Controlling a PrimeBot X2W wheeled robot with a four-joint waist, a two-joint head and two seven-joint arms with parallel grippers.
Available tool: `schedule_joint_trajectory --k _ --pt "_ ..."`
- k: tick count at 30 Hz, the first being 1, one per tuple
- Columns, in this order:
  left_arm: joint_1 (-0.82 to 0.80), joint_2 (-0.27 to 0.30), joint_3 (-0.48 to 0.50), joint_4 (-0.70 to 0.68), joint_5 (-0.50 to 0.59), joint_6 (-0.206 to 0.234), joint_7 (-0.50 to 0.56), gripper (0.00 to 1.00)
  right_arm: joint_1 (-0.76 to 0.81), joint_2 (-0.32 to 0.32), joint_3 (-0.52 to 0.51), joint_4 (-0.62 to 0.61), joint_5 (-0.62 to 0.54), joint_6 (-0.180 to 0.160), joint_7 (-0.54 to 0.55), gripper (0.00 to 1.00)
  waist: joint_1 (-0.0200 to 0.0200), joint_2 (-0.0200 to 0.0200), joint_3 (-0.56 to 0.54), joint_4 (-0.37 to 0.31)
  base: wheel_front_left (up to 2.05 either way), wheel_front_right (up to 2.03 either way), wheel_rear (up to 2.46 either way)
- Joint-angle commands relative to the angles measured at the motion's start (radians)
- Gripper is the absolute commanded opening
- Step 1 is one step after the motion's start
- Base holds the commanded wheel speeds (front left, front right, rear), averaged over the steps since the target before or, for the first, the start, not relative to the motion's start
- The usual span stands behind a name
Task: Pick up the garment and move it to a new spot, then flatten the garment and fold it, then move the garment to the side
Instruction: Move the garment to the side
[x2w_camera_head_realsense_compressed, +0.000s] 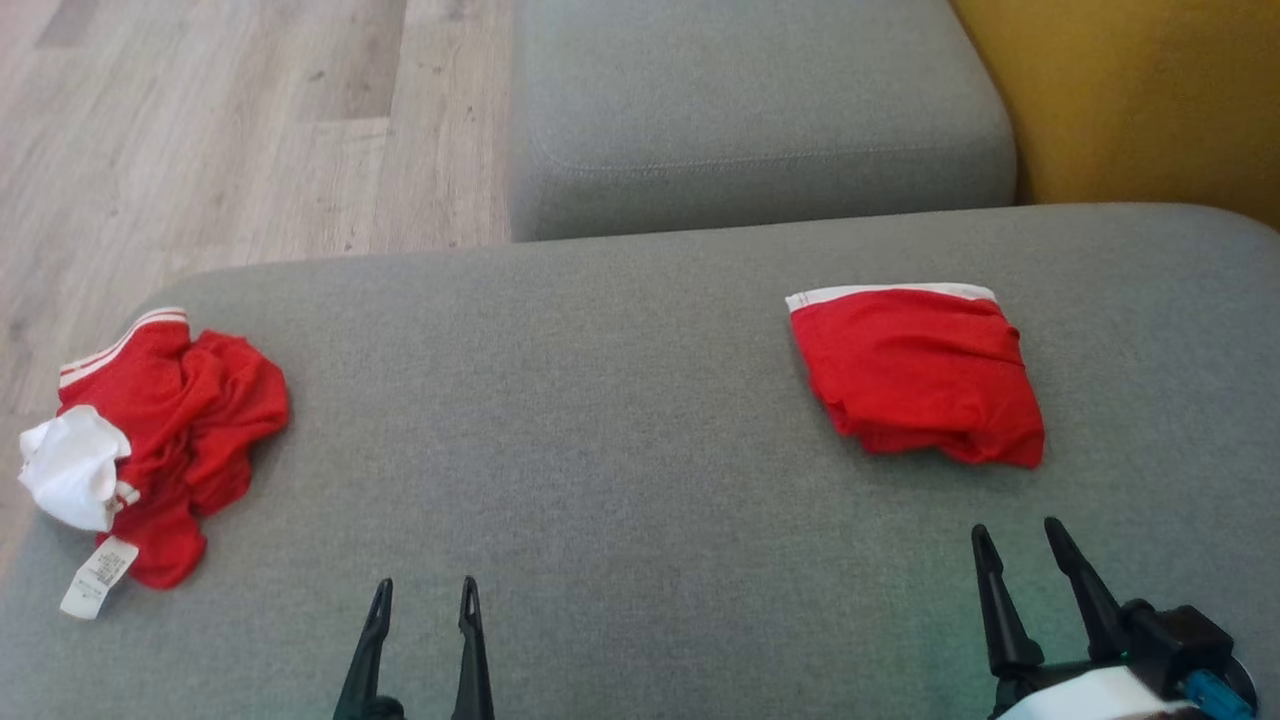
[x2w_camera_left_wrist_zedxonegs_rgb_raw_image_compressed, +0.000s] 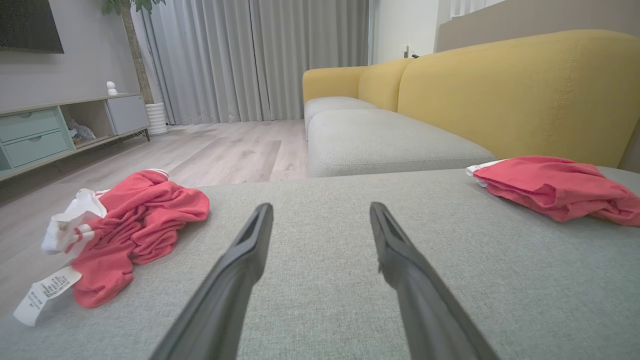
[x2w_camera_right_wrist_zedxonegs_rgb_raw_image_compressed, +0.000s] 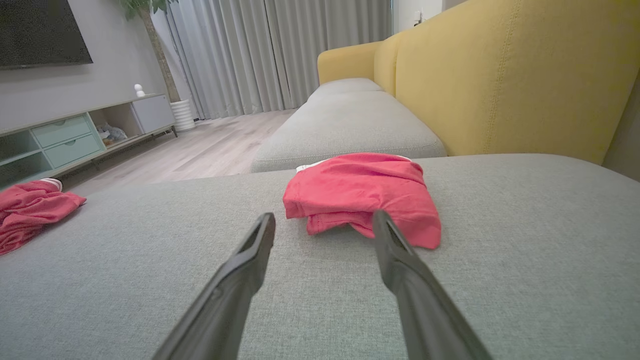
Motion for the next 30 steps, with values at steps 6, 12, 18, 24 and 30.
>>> schedule_joint_trajectory --k 6,12,18,24,30 --pt "-0.065 -0.006 0.021 -0.049 0.010 0.016 -0.005 1.00 -0.100 -0.019 0.005 -0.024 0.007 0.007 -0.014 1.00 0.0000 0.0000 0.064 0.004 0.00 0.00 0.00" --pt "-0.114 -0.006 0.008 -0.068 0.022 0.021 -0.005 1.00 -0.232 -0.069 -0.011 0.022 0.046 0.007 -0.014 1.00 0.0000 0.0000 0.170 0.017 0.00 0.00 0.00" --pt "-0.188 -0.006 -0.020 -0.078 0.023 0.030 -0.005 1.00 -0.434 -0.180 -0.009 0.199 0.148 0.007 0.069 1.00 0.0000 0.0000 0.267 0.036 0.00 0.00 0.00" --pt "-0.247 -0.006 -0.056 -0.072 0.011 0.043 -0.005 1.00 -0.584 -0.276 0.002 0.359 0.202 0.007 0.172 1.00 0.0000 0.0000 0.335 0.056 0.00 0.00 0.00" --pt "-0.280 -0.006 -0.080 -0.067 0.009 0.053 -0.005 1.00 -0.666 -0.319 0.032 0.478 0.251 0.007 0.227 1.00 0.0000 0.0000 0.376 0.065 0.00 0.00 0.00"
